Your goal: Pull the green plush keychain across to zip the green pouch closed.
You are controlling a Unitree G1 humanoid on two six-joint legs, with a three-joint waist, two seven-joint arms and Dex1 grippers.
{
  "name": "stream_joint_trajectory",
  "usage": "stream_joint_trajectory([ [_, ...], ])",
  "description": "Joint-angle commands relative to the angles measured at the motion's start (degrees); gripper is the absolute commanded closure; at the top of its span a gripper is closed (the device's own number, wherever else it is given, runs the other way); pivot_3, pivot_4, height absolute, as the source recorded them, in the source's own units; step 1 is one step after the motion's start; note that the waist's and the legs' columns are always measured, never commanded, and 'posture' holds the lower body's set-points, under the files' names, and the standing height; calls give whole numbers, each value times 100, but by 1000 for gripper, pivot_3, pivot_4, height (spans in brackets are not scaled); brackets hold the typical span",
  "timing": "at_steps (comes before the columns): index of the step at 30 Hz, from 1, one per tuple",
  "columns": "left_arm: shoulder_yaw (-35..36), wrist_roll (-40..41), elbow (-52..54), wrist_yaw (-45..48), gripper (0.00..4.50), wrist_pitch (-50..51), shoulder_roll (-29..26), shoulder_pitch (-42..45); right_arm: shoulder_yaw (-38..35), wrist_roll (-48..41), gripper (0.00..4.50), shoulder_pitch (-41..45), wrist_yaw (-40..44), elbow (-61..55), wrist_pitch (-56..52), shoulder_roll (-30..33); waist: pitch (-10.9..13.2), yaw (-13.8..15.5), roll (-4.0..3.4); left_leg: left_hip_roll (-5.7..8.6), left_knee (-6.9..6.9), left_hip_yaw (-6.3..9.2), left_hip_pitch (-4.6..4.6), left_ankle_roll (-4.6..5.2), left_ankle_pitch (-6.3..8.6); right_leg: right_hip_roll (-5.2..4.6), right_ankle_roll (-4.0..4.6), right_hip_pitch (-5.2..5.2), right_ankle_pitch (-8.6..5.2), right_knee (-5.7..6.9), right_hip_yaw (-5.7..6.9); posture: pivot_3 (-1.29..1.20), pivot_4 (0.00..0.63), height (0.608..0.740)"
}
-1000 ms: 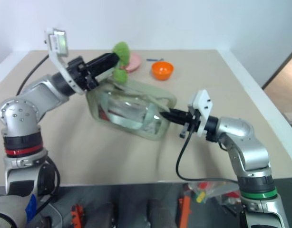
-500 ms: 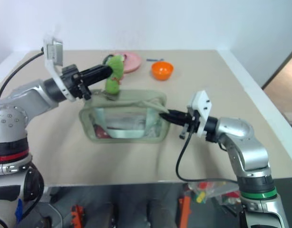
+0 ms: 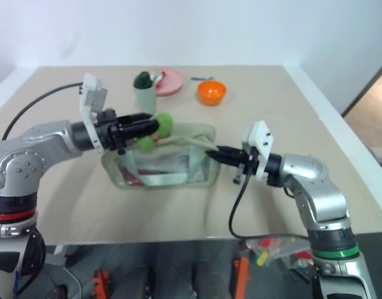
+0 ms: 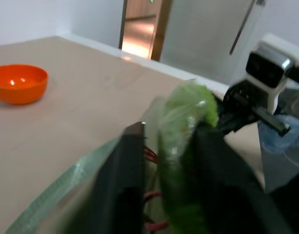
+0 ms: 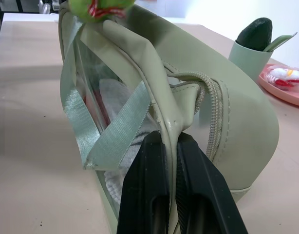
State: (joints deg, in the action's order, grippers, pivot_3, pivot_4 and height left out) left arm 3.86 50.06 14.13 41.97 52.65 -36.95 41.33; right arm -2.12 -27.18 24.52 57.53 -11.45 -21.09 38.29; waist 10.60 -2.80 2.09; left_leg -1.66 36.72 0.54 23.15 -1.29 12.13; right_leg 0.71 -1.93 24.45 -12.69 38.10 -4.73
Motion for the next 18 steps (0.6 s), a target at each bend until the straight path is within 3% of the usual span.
stream_joint_trajectory([
  [1,52,-182,-33,448,1480,-103,-417,233,-29,-3,4500,83,47,-20,96,6,0,2,0,0,-1,0,-1,0,0,-1,1,0,-1,0,0,0,150,740],
  [5,6,-565,-135,821,118,-386,-795,312,-8,7,4500,65,74,-2,128,-8,0,3,0,0,-1,0,0,0,0,-1,2,0,-1,0,1,0,150,740],
  [13,84,-676,142,1488,50,-466,-1479,165,12,32,4500,100,167,77,168,-42,0,4,0,-3,-5,1,1,1,1,0,7,3,-5,0,6,0,150,740],
  [18,220,-315,530,1607,50,-147,-1594,-92,128,70,4500,247,246,258,260,-148,0,-10,0,-5,-5,-3,-1,1,1,-1,7,4,-5,0,1,0,150,740],
])
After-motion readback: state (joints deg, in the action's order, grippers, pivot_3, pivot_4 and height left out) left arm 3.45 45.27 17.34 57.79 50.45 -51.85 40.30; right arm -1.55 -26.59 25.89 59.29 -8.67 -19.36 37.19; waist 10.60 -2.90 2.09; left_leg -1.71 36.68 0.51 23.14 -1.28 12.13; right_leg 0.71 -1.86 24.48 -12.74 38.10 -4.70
